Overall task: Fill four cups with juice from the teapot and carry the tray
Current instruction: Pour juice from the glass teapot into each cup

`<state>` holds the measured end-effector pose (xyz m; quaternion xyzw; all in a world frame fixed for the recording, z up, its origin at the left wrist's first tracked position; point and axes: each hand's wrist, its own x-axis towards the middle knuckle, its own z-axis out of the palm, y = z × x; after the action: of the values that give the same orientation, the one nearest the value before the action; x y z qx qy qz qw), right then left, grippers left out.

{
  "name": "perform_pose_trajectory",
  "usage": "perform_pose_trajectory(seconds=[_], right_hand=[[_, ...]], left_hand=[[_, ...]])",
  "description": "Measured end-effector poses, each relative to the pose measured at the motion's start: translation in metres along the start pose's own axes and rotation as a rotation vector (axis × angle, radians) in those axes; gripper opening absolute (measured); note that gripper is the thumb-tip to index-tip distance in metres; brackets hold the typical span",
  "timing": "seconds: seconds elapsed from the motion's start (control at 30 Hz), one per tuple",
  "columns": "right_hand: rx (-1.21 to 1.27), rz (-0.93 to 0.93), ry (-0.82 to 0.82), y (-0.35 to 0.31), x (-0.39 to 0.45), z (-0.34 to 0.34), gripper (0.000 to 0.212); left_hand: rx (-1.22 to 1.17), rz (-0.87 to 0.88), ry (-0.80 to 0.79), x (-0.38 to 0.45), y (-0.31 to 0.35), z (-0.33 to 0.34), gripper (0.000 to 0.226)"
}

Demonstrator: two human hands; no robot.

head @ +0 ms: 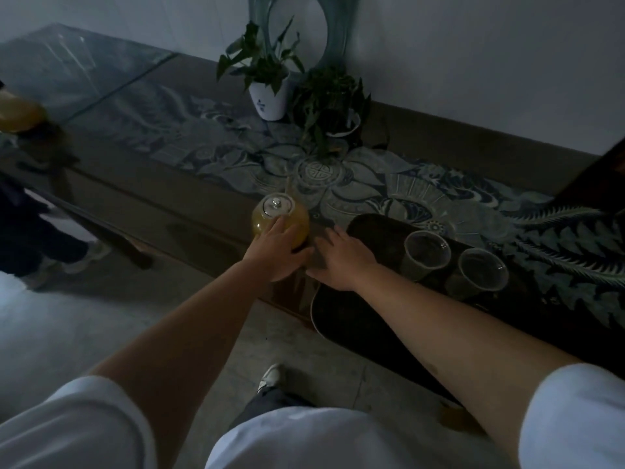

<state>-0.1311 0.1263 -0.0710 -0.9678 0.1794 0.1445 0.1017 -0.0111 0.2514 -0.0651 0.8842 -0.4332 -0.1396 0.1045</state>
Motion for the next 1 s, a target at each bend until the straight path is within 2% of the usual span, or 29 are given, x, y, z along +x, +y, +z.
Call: perform_pose_trajectory(seconds=[0.17,0.33,0.43,0.53,0.6,0.73,0.83,1.0], right_hand=[[0.182,0.033,0.013,-0.028,0.029,0.015,0.078],[0.632,0.19,0.188,-0.065,0.052,0.03,0.033],[0.908,0.273,0.284,-0.09,0.061,0.031,0.026],[1.198,0.366,0.25,-0.108,0.07,0.031,0.017],[1.311,0.423,0.197,-0.116,0.077,0.028,0.021],[1.542,0.508,0.126,-0.12,0.084,0.028,0.015],[1.546,0.536,0.105,-0.117,0.086,0.03,0.023],[1.553,0.528,0.121,-0.11,0.083,0.037,0.033]], left_hand=[[-0.011,0.084,0.049,0.035,-0.04,-0.015,0.075],[-0.081,0.135,0.09,0.075,-0.078,-0.024,0.072],[-0.109,0.188,0.057,0.094,-0.095,-0.026,0.073],[-0.144,0.28,-0.041,0.109,-0.109,-0.025,0.071],[-0.157,0.35,-0.087,0.114,-0.113,-0.025,0.069],[-0.188,0.449,-0.136,0.122,-0.12,-0.023,0.064],[-0.214,0.465,-0.12,0.127,-0.123,-0.021,0.061],[-0.221,0.439,-0.08,0.125,-0.125,-0.013,0.069]])
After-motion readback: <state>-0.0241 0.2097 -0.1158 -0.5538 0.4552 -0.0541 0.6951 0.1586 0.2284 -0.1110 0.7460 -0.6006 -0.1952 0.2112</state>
